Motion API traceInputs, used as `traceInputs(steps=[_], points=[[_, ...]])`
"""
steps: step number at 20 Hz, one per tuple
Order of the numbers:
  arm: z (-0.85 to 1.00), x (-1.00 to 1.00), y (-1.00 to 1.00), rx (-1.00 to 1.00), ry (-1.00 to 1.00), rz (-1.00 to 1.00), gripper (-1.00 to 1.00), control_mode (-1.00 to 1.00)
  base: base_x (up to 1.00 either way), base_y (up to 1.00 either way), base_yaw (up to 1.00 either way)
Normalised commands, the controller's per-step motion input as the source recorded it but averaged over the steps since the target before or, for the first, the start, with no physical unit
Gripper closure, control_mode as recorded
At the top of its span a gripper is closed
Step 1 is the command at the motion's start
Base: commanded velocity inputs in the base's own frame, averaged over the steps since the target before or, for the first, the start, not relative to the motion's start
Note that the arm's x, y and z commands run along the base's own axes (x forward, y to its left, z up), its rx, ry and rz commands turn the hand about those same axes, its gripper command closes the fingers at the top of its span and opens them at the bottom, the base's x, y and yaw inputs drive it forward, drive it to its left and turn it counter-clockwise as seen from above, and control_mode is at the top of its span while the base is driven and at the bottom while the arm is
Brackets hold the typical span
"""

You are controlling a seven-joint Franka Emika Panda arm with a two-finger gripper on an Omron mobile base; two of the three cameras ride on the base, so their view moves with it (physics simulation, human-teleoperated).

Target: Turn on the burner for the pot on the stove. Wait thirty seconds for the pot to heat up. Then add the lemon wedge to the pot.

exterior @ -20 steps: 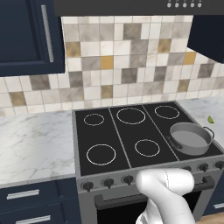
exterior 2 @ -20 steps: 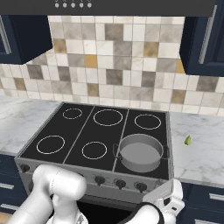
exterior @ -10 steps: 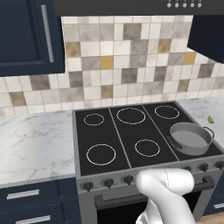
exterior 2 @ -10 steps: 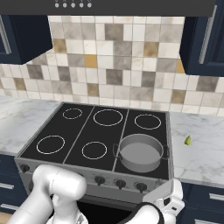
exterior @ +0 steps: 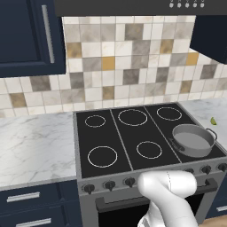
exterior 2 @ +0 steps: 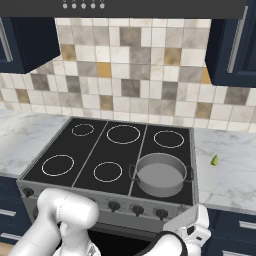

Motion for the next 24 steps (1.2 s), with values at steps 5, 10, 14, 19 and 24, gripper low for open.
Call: traceInputs(steps=[5,10,14,19,24], points=[[0.00,0.00,0.00,0.00,0.00,0.00,1.00,-1.00,0.00,0.00,0.00],[0.00,0.00,0.00,0.00,0.00,0.00,1.00,-1.00,0.00,0.00,0.00],[0.00,0.00,0.00,0.00,0.00,0.00,1.00,-1.00,0.00,0.00,0.00],[0.00,0.00,0.00,0.00,0.00,0.00,1.00,-1.00,0.00,0.00,0.00],[0.00,0.00,0.00,0.00,0.00,0.00,1.00,-1.00,0.00,0.00,0.00]])
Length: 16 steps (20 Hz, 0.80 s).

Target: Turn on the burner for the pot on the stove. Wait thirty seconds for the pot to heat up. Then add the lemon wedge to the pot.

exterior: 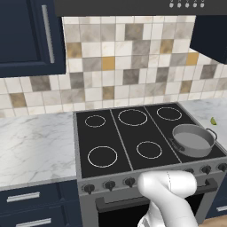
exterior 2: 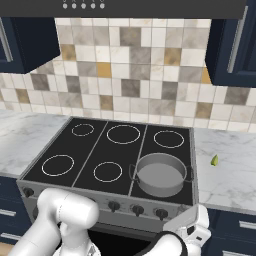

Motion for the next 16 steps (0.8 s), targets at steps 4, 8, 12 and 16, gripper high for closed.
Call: traceInputs(steps=[4,8,12,16], points=[[0.00,0.00,0.00,0.00,0.00,0.00,1.00,-1.00,0.00,0.00,0.00],[0.00,0.00,0.00,0.00,0.00,0.00,1.00,-1.00,0.00,0.00,0.00],[0.00,0.00,0.00,0.00,0.00,0.00,1.00,-1.00,0.00,0.00,0.00],[0.00,0.00,0.00,0.00,0.00,0.00,1.00,-1.00,0.00,0.00,0.00]])
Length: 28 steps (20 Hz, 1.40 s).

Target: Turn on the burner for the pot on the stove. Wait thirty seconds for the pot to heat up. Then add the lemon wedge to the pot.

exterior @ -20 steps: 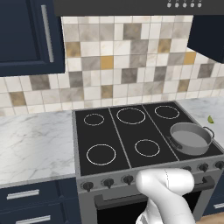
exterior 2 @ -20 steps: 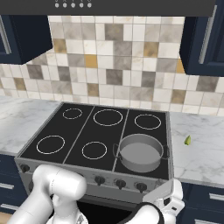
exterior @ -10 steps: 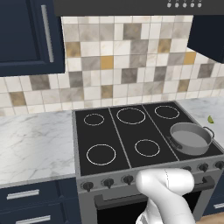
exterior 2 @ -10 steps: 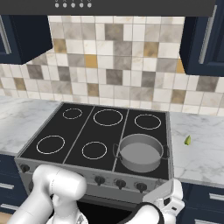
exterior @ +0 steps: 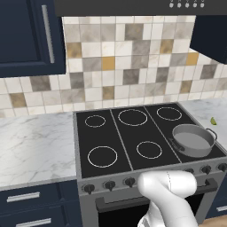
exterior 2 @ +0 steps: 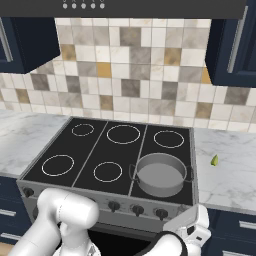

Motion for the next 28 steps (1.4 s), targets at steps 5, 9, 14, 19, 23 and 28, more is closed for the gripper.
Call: traceInputs(steps=[5,9,14,19,23,28], points=[[0.00,0.00,0.00,0.00,0.00,0.00,1.00,-1.00,0.00,0.00,0.00],[0.00,0.00,0.00,0.00,0.00,0.00,1.00,-1.00,0.00,0.00,0.00],[0.00,0.00,0.00,0.00,0.00,0.00,1.00,-1.00,0.00,0.00,0.00],[0.00,0.00,0.00,0.00,0.00,0.00,1.00,-1.00,0.00,0.00,0.00],[0.00,0.00,0.00,0.00,0.00,0.00,1.00,-1.00,0.00,0.00,0.00],[0.00,0.00,0.00,0.00,0.00,0.00,1.00,-1.00,0.00,0.00,0.00]])
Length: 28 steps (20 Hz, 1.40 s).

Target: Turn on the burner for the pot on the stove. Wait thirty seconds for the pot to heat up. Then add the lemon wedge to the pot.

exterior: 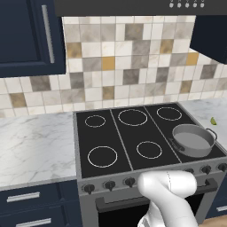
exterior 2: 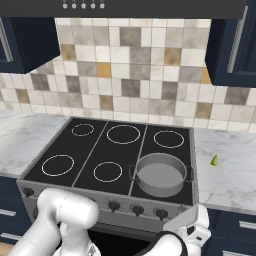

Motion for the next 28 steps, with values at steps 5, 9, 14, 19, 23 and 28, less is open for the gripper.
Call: traceInputs(steps=[5,9,14,19,23,28], points=[[0.00,0.00,0.00,0.00,0.00,0.00,1.00,-1.00,0.00,0.00,0.00],[0.00,0.00,0.00,0.00,0.00,0.00,1.00,-1.00,0.00,0.00,0.00],[0.00,0.00,0.00,0.00,0.00,0.00,1.00,-1.00,0.00,0.00,0.00],[0.00,0.00,0.00,0.00,0.00,0.00,1.00,-1.00,0.00,0.00,0.00],[0.00,0.00,0.00,0.00,0.00,0.00,1.00,-1.00,0.00,0.00,0.00],[0.00,0.00,0.00,0.00,0.00,0.00,1.00,-1.00,0.00,0.00,0.00]])
